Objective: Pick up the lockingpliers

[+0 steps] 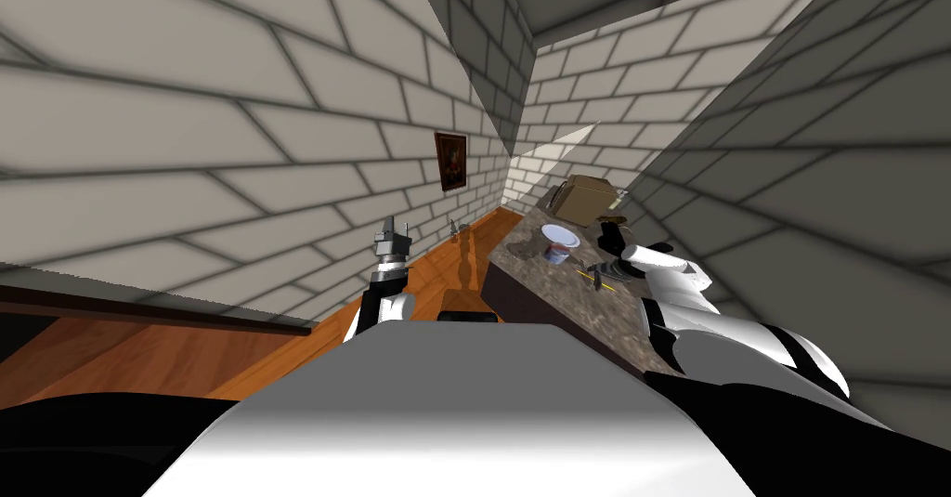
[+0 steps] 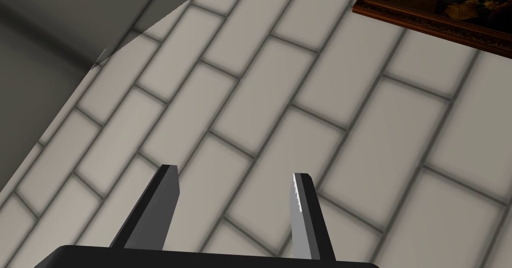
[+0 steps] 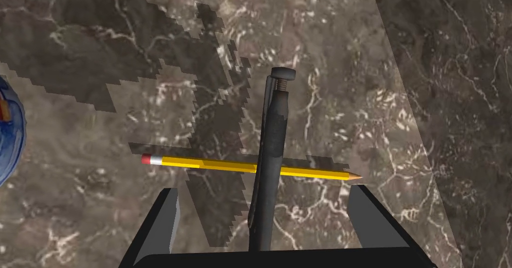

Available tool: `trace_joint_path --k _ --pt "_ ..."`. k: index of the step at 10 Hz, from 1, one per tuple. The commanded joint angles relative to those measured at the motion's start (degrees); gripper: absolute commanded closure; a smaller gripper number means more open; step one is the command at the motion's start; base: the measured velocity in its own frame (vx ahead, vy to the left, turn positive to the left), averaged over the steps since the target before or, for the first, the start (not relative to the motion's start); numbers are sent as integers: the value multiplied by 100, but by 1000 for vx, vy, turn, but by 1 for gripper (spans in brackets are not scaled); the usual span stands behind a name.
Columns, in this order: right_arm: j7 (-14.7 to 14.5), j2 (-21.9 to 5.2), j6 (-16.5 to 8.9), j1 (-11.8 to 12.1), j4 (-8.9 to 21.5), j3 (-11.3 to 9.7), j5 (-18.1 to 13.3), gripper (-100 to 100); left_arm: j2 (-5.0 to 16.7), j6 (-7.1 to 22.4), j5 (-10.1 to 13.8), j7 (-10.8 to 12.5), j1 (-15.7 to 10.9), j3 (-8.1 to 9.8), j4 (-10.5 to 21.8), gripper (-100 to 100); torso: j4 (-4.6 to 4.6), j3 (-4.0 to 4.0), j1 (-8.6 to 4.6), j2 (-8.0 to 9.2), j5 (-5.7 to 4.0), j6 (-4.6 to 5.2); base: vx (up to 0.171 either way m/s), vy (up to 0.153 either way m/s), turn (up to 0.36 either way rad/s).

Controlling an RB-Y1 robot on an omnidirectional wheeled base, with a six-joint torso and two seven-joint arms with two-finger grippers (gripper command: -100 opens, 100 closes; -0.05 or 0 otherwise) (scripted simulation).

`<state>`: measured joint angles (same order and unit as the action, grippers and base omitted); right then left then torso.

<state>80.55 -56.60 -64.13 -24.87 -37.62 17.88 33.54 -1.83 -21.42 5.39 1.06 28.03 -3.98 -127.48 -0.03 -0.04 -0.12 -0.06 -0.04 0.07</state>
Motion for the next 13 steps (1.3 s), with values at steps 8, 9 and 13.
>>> trace_joint_path --k 8,9,13 --pt "351 -172 -256 -130 638 38 189 -100 0 0 0 0 0 0 0 0 0 0 0 1 0 0 28 -18 20" --pt "354 -173 -253 -139 659 35 189 0 0 0 0 0 0 0 0 0 1 4 5 7 1 0 0 0 0" --pt "322 -17 -82 11 620 84 171 100 0 0 0 0 0 0 0 0 2 5 10 9 2 0 25 -10 -31"
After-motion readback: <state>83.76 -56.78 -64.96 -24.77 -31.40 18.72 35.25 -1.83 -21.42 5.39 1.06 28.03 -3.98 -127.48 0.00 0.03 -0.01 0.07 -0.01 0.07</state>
